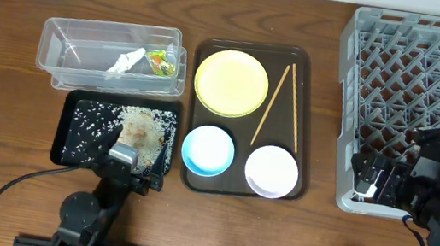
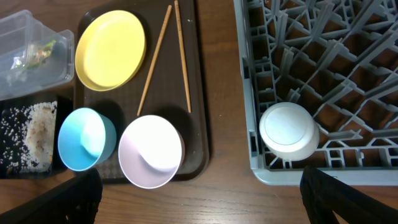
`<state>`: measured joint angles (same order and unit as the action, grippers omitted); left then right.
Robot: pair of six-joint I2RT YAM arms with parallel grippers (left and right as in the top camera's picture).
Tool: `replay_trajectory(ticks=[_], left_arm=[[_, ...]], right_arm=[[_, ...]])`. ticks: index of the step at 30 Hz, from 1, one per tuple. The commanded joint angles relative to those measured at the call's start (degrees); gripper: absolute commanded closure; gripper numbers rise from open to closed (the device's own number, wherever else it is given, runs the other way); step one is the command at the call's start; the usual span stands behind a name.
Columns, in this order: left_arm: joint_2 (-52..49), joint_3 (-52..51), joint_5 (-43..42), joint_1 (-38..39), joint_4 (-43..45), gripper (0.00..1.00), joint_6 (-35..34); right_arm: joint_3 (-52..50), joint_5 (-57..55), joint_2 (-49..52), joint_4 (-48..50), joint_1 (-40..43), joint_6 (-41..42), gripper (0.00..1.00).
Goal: Sort waste into correct bins and load items into the dishwasher rack
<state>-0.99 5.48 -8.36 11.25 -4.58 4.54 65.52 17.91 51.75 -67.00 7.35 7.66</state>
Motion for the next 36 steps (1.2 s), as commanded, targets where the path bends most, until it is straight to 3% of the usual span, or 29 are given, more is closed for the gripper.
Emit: replay_trajectory(ticks=[1,31,36], left_arm=[[0.92,-2.45,-1.36,-0.35,1.53,0.02,0.35],[0.76,-5.25,-1.51,-0.35,1.68,0.01,0.37],[0.76,-5.25,-1.51,-0.35,1.68,0.01,0.37]], right_arm=[[0.37,-0.55,-0.11,-0.04,-0.31,0.61,0.01],[0.37,-0.57,-0.11,-0.04,-0.31,0.61,0.01],[0.37,1.88,0.28,7.48,-0.31,1.88,0.01]])
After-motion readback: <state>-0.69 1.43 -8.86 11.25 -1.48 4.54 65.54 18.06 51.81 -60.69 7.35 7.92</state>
